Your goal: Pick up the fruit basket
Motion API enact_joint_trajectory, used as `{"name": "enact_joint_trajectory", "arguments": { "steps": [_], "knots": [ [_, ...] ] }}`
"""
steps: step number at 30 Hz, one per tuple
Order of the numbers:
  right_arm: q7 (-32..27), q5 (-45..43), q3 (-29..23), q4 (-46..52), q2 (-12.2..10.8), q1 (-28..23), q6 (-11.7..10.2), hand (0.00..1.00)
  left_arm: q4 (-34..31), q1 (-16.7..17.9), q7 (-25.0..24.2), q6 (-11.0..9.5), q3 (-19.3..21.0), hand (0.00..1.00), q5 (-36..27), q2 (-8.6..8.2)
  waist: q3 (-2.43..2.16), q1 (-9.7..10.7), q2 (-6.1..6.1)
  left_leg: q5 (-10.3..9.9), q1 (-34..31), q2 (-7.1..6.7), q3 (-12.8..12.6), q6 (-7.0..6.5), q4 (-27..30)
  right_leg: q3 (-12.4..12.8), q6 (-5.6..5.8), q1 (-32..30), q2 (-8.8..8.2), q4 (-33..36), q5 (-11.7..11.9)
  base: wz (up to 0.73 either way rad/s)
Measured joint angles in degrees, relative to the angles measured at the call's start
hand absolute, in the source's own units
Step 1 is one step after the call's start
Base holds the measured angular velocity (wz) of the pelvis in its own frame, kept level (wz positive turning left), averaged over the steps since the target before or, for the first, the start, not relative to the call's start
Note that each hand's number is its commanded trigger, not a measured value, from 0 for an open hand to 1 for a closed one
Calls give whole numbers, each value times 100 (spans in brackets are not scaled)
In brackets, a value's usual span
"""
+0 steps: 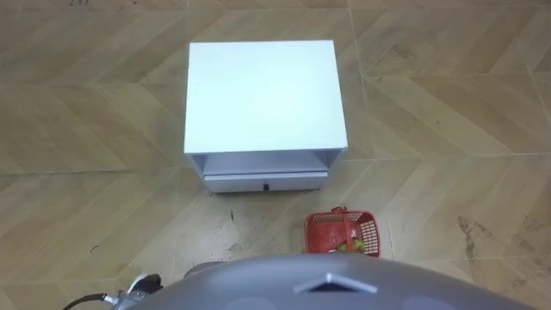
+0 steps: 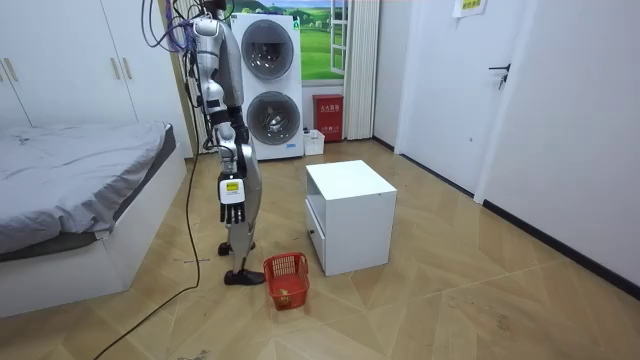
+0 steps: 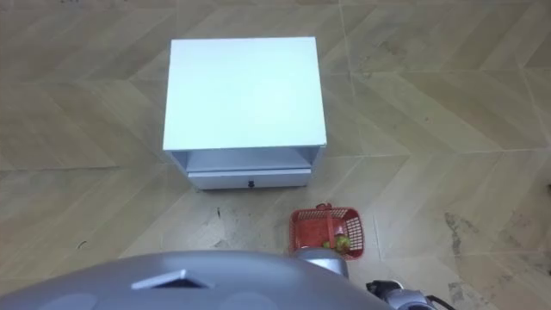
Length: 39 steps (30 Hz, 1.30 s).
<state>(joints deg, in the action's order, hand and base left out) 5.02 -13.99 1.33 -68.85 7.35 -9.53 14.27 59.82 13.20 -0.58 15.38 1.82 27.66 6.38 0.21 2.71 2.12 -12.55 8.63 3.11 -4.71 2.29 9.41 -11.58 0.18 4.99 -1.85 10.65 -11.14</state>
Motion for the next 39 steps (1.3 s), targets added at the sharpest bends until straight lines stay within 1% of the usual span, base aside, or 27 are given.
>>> {"name": "enact_joint_trajectory", "arguments": {
  "steps": [6, 8, 14, 23, 31, 33, 37, 38, 39],
  "knots": [
    [-23, -10, 1, 1, 0, 60, -10, 0, -2, -7, -1, -31, -5, 0, 3, 3, 3, 0, -8, 0, -8, -1, -6, 0, -1, 12, 0, -9, 2, -3, 0, 0],
    [-25, -10, 2, -18, 0, 56, -50, 0, -2, -23, -1, -40, -34, 0, 3, 10, 6, 0, -16, 0, -16, -1, -7, 0, -1, 11, 0, -7, 2, -6, 0, 0],
    [-33, 37, -6, -59, 0, 38, -45, 0, -5, -19, -9, -25, 16, 0, 2, 10, 1, 1, -41, 0, -10, 0, -7, 0, -1, 5, 0, 18, 2, -4, 0, 0],
    [-58, 33, -3, -132, -8, -7, -43, 0, 68, 27, 32, -34, 16, 0, 2, 1, 1, 1, -18, 0, 9, -4, -10, 0, -1, 5, 2, 6, -3, -4, -1, 0],
    [-45, 36, 8, -118, -27, -73, -40, 0, 174, 13, -3, -34, 10, 0, -5, -5, -5, -4, -31, 0, -9, -6, -15, 0, 7, 3, 2, -22, -13, 23, -1, 0],
    [-48, 34, 8, -85, -29, -67, -39, 0, 177, 11, -14, -35, 15, 0, -1, -4, -15, -6, -42, 0, -59, -12, -49, 0, 14, 5, 5, -113, -67, 100, -18, -2],
    [-69, 27, -9, 14, -23, -63, -33, 0, 171, -26, -123, -35, 15, 0, 1, 2, -22, -5, -62, -10, -113, -74, -63, -17, 53, 16, 42, -231, -153, 283, -106, 0],
    [-90, 11, -30, 14, -17, -63, -33, 0, 177, -35, -143, -35, 16, 0, 1, 2, -30, -6, -86, -58, -171, -84, -74, -90, 115, 24, 59, -307, -177, 333, -139, 0],
    [-127, 26, -36, 22, -18, -31, -40, 0, 179, -45, -148, -36, 22, 0, 0, 5, -29, -7, -104, -90, -244, -107, -106, -138, 199, 24, 82, -368, -213, 425, -154, -3]
  ]
}}
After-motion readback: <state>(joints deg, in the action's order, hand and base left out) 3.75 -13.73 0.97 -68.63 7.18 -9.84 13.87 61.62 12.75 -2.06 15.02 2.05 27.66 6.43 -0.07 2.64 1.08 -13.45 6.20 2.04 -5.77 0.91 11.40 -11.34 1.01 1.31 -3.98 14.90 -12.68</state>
